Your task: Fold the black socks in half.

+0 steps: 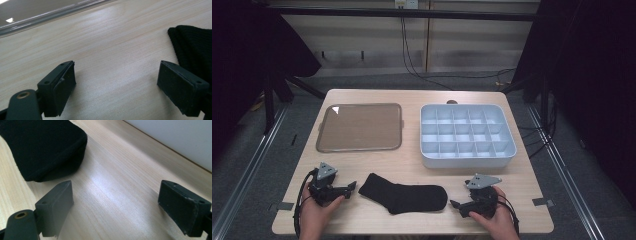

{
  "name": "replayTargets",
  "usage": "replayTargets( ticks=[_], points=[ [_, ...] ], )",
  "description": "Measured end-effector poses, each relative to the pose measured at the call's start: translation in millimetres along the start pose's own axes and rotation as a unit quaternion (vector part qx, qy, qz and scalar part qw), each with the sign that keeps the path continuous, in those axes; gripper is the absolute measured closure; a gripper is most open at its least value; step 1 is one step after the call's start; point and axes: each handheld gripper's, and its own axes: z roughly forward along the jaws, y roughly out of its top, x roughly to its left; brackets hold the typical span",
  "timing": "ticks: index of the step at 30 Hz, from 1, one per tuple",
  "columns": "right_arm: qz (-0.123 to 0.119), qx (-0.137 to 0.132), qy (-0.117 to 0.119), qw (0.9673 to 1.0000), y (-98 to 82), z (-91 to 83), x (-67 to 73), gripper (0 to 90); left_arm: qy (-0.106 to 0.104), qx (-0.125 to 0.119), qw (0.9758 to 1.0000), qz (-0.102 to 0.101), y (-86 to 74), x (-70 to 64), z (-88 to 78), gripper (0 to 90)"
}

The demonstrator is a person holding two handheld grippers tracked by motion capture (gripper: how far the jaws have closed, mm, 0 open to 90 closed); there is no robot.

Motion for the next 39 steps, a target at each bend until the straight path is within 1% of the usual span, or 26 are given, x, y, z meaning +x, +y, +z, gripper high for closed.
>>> replayTargets(
  ticks=[13, 19, 20, 21, 22, 23, 24, 27, 28, 29, 30, 31, 32, 33, 35, 37, 38, 39],
  points=[
    [0.000, 0.000, 0.000, 1.0000, 0.0, 0.0, 0.1, 12.5, 0.000, -0.002, 1.0000, -0.004, 0.2, -0.5, 0.5, 14.4],
    [0.000, 0.000, 0.000, 1.0000, -0.2, -0.3, 0.3, 12.8, 0.004, -0.001, 1.0000, -0.008, 0.5, -0.8, 0.3, 15.1],
    [0.000, -0.001, -0.001, 1.0000, -0.5, -0.5, 0.7, 13.2, 0.009, 0.004, 0.9999, -0.009, 1.4, -1.4, 0.0, 15.2],
    [0.000, -0.001, -0.001, 1.0000, -0.5, -0.5, 0.7, 13.2, 0.009, 0.004, 0.9999, -0.009, 1.4, -1.4, 0.0, 15.3],
    [0.003, -0.001, -0.002, 1.0000, -0.6, -0.8, 1.2, 13.4, 0.012, 0.009, 0.9998, -0.013, 3.2, -2.5, 0.2, 15.4],
    [0.002, -0.001, -0.001, 1.0000, -0.6, -0.8, 1.2, 13.4, 0.012, 0.009, 0.9998, -0.013, 3.2, -2.5, 0.2, 15.4],
    [0.002, -0.001, -0.001, 1.0000, -0.6, -0.7, 1.2, 13.5, 0.009, 0.017, 0.9997, -0.012, 4.4, -2.2, -0.1, 15.6],
    [0.002, -0.001, 0.000, 1.0000, -0.7, -1.2, 1.4, 14.1, 0.012, 0.021, 0.9996, -0.012, 5.1, -1.5, -0.9, 17.0],
    [0.003, -0.001, 0.000, 1.0000, -0.8, -1.3, 1.5, 14.6, 0.018, 0.028, 0.9993, -0.015, 6.0, -0.6, -2.6, 18.2],
    [0.003, -0.001, 0.000, 1.0000, -0.8, -1.3, 1.5, 14.6, 0.018, 0.028, 0.9993, -0.015, 6.0, -0.6, -2.6, 19.2],
    [0.001, -0.003, 0.000, 1.0000, -1.0, -1.7, 1.6, 16.4, 0.020, 0.033, 0.9990, -0.022, 6.5, 0.3, -4.1, 20.5],
    [0.001, -0.003, 0.000, 1.0000, -1.0, -1.7, 1.6, 16.4, 0.020, 0.033, 0.9990, -0.022, 6.5, 0.3, -4.1, 21.2],
    [0.001, -0.004, 0.000, 1.0000, -1.4, -2.2, 2.2, 17.5, 0.021, 0.037, 0.9985, -0.033, 7.7, 0.9, -5.4, 21.7],
    [-0.001, -0.006, 0.001, 1.0000, -1.5, -2.2, 2.1, 18.6, 0.018, 0.038, 0.9984, -0.039, 8.6, 0.5, -6.1, 22.2],
    [-0.002, -0.006, 0.003, 1.0000, -1.6, -2.6, 2.2, 20.3, 0.016, 0.035, 0.9985, -0.039, 9.7, -0.1, -7.1, 22.9],
    [-0.005, -0.009, 0.007, 0.9999, -1.8, -3.3, 2.6, 23.5, 0.012, 0.027, 0.9987, -0.041, 13.9, -2.6, -10.3, 23.6],
    [-0.004, -0.009, 0.009, 0.9999, -1.6, -3.7, 2.9, 26.7, 0.007, 0.022, 0.9989, -0.042, 16.1, -4.3, -12.1, 24.0],
    [-0.006, -0.009, 0.010, 0.9999, -1.3, -4.2, 3.0, 29.0, -0.003, 0.012, 0.9989, -0.046, 19.6, -7.7, -14.8, 24.7]
  ],
)
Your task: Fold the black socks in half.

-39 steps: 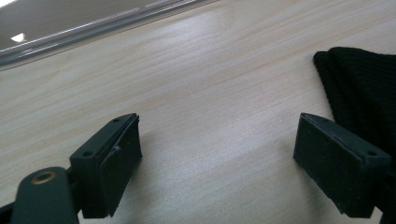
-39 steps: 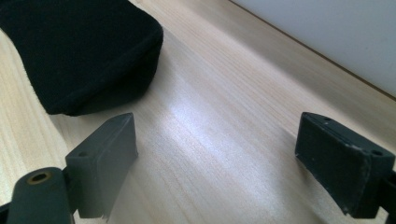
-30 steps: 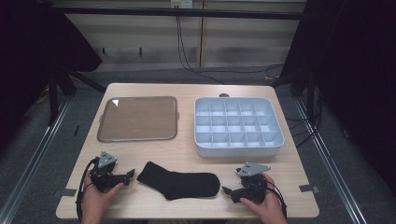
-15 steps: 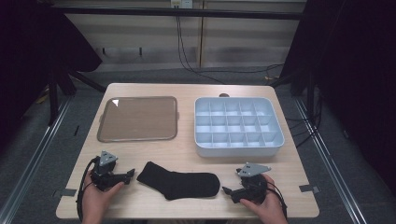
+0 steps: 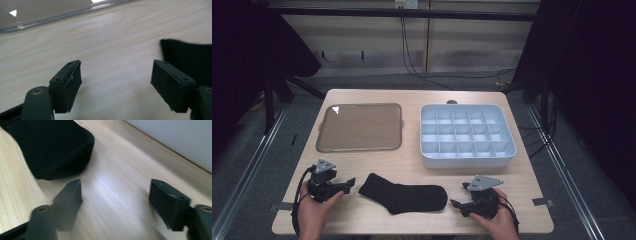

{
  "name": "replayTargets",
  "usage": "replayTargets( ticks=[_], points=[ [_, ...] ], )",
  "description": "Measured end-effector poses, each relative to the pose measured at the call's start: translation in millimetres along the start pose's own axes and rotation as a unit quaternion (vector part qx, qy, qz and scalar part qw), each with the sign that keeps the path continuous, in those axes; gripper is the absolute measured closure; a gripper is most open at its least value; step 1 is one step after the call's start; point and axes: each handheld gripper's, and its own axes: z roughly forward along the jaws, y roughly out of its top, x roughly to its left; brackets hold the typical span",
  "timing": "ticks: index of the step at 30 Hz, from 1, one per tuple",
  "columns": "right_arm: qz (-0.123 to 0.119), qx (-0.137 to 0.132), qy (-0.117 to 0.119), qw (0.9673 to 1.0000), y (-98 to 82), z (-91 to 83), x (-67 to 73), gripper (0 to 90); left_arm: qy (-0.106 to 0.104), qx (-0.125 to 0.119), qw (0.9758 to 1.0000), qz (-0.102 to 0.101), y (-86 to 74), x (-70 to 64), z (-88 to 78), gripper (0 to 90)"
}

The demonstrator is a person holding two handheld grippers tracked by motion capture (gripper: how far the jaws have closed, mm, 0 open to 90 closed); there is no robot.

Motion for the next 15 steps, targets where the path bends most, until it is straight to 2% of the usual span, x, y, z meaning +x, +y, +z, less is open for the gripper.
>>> replayTargets(
  ticks=[3, 9, 15],
  points=[
    [-0.003, 0.000, 0.006, 1.0000, 1.0, -0.4, 0.4, 32.9, -0.011, -0.003, 0.9999, -0.002, 2.7, -4.6, -2.1, 27.2],
    [-0.017, -0.004, 0.019, 0.9997, 6.8, -5.6, 7.7, 49.4, -0.031, 0.006, 0.9995, 0.005, 7.8, -17.8, -1.5, 29.7],
    [-0.023, 0.012, 0.041, 0.9988, 7.6, -7.3, 12.2, 64.8, -0.047, 0.016, 0.9988, 0.003, 9.8, -26.8, 2.1, 30.0]
  ],
)
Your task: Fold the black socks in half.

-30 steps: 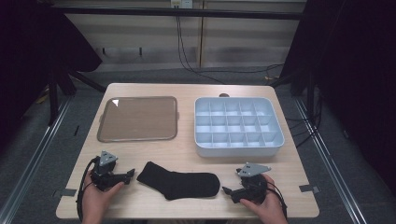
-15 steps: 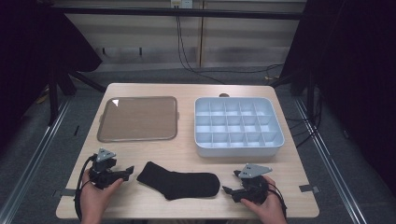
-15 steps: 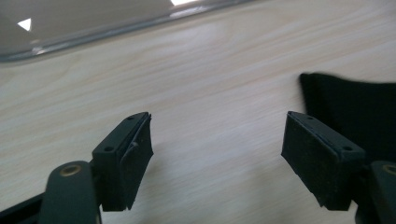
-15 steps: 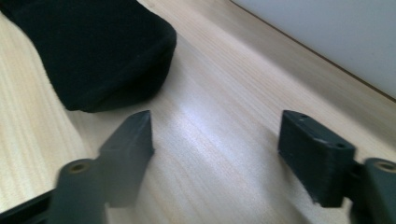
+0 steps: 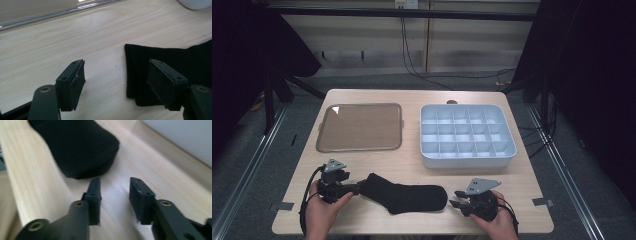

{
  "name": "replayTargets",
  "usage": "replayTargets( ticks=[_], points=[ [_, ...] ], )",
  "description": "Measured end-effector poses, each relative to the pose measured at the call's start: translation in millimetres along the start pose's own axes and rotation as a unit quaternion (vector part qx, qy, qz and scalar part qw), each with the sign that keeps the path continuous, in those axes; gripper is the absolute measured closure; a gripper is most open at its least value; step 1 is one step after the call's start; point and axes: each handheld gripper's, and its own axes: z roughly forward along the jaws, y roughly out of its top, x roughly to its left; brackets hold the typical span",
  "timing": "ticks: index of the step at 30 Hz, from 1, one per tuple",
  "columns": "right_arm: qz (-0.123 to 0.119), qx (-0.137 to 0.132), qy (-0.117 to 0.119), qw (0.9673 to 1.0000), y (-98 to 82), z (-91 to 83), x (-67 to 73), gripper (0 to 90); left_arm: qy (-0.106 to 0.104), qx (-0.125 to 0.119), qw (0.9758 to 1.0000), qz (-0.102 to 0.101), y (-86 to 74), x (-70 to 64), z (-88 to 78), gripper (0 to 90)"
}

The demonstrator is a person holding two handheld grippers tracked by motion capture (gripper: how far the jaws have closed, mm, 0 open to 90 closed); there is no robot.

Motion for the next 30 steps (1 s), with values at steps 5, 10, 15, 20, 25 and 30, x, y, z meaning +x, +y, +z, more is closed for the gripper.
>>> replayTargets(
  ticks=[5, 10, 15, 20, 25, 30],
  points=[
    [-0.014, 0.006, 0.009, 0.9998, -0.2, 0.8, 3.8, 76.6, -0.008, 0.003, 0.9999, 0.008, 2.0, -6.6, 2.3, 30.0],
    [-0.025, 0.004, 0.026, 0.9993, 1.3, 1.8, 8.6, 90.0, -0.017, 0.013, 0.9997, 0.013, 3.4, -15.2, 5.6, 30.2],
    [-0.033, 0.010, 0.034, 0.9988, 2.9, 7.5, 12.5, 90.0, -0.010, 0.016, 0.9997, 0.015, 3.6, -17.5, 4.2, 31.4],
    [-0.046, 0.011, 0.028, 0.9985, 4.1, 8.2, 14.3, 90.0, -0.017, 0.026, 0.9994, 0.011, 1.5, -14.5, 6.2, 37.3],
    [-0.039, 0.011, 0.035, 0.9986, 2.8, 7.7, 14.5, 90.0, -0.015, 0.037, 0.9990, 0.019, 0.7, -16.5, 10.1, 45.7],
    [-0.035, 0.010, 0.037, 0.9986, 2.8, 7.7, 14.0, 90.0, -0.004, 0.042, 0.9990, 0.017, 0.8, -14.8, 9.8, 51.6]
  ],
)
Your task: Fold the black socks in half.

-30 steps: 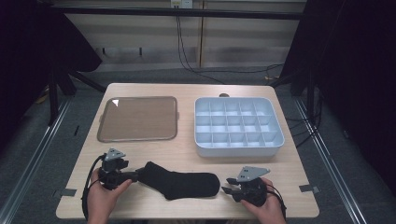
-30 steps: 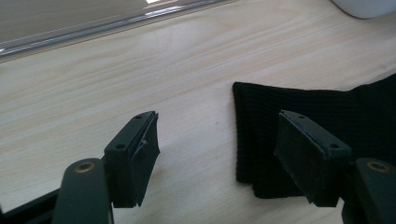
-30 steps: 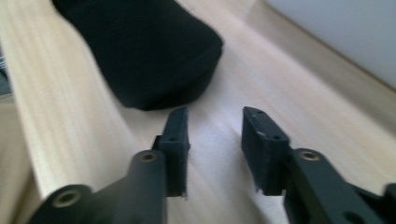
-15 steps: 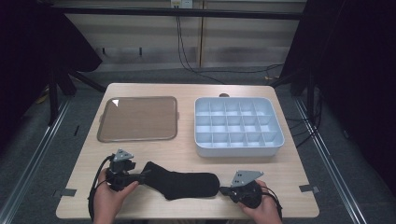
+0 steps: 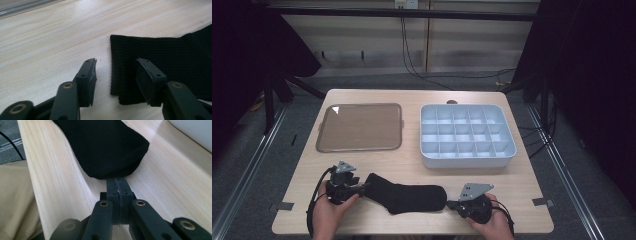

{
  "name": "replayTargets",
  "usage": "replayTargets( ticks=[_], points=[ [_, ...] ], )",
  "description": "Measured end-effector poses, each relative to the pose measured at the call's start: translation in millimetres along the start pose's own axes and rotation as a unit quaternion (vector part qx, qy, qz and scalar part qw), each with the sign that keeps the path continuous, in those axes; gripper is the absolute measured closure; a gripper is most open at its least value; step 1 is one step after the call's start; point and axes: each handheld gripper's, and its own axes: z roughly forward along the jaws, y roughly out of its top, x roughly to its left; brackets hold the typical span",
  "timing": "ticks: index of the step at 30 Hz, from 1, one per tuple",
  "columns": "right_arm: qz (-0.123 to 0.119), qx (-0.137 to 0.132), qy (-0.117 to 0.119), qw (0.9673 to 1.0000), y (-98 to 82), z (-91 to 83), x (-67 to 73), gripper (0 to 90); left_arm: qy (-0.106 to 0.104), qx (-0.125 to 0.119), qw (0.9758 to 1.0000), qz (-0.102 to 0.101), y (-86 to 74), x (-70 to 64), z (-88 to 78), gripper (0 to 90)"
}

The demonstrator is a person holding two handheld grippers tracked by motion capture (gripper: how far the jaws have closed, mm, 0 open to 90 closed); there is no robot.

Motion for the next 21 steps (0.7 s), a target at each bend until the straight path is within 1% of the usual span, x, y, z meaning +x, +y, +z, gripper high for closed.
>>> replayTargets(
  ticks=[3, 5, 7, 9, 10, 12, 13, 16, 17, 18, 19, 20, 21],
  points=[
    [-0.002, 0.001, 0.000, 1.0000, 0.2, 0.0, -0.1, 90.0, 0.006, 0.004, 1.0000, 0.001, 0.3, 0.9, 0.6, 54.7],
    [-0.001, 0.001, 0.001, 1.0000, 0.1, 0.0, -0.2, 90.0, 0.005, 0.005, 1.0000, 0.000, 0.2, 0.9, 1.4, 56.1],
    [0.000, 0.002, 0.000, 1.0000, 0.1, -0.1, -0.2, 90.0, 0.001, 0.013, 0.9999, -0.003, 0.4, 0.7, 3.8, 58.0],
    [-0.001, 0.002, -0.001, 1.0000, 0.4, 0.1, 0.1, 90.0, -0.003, 0.024, 0.9997, 0.000, 0.8, 0.1, 5.5, 59.5],
    [-0.001, 0.002, -0.001, 1.0000, 0.5, 0.1, 0.3, 90.0, -0.006, 0.024, 0.9997, -0.004, 0.8, -0.2, 6.6, 60.9],
    [-0.002, 0.004, -0.003, 1.0000, 0.7, -0.1, 0.6, 90.0, -0.004, 0.025, 0.9996, -0.007, 1.5, -0.9, 6.9, 61.4],
    [-0.001, 0.004, -0.002, 1.0000, 0.7, 0.0, 0.7, 90.0, -0.007, 0.032, 0.9995, -0.005, 2.9, -1.3, 7.1, 63.6],
    [0.001, 0.002, -0.002, 1.0000, 0.5, 0.1, 0.4, 90.0, -0.009, 0.034, 0.9993, -0.008, 3.6, -2.7, 7.8, 69.6],
    [0.001, 0.003, -0.002, 1.0000, 0.6, 0.1, 0.4, 90.0, -0.009, 0.034, 0.9993, -0.008, 3.6, -2.7, 7.8, 70.4],
    [0.002, 0.003, -0.002, 1.0000, 0.6, 0.1, 0.5, 90.0, -0.010, 0.039, 0.9991, -0.014, 4.8, -3.4, 7.9, 71.3],
    [0.002, 0.003, -0.002, 1.0000, 0.6, 0.1, 0.5, 90.0, -0.010, 0.039, 0.9991, -0.014, 4.8, -3.4, 7.9, 72.1],
    [0.002, 0.002, -0.002, 1.0000, 0.6, 0.2, 0.5, 90.0, -0.019, 0.041, 0.9986, -0.026, 5.6, -2.5, 8.2, 74.0],
    [0.004, 0.003, -0.001, 1.0000, 0.6, 0.2, 0.5, 90.0, -0.023, 0.042, 0.9983, -0.031, 5.9, -1.5, 8.4, 76.0]
  ],
)
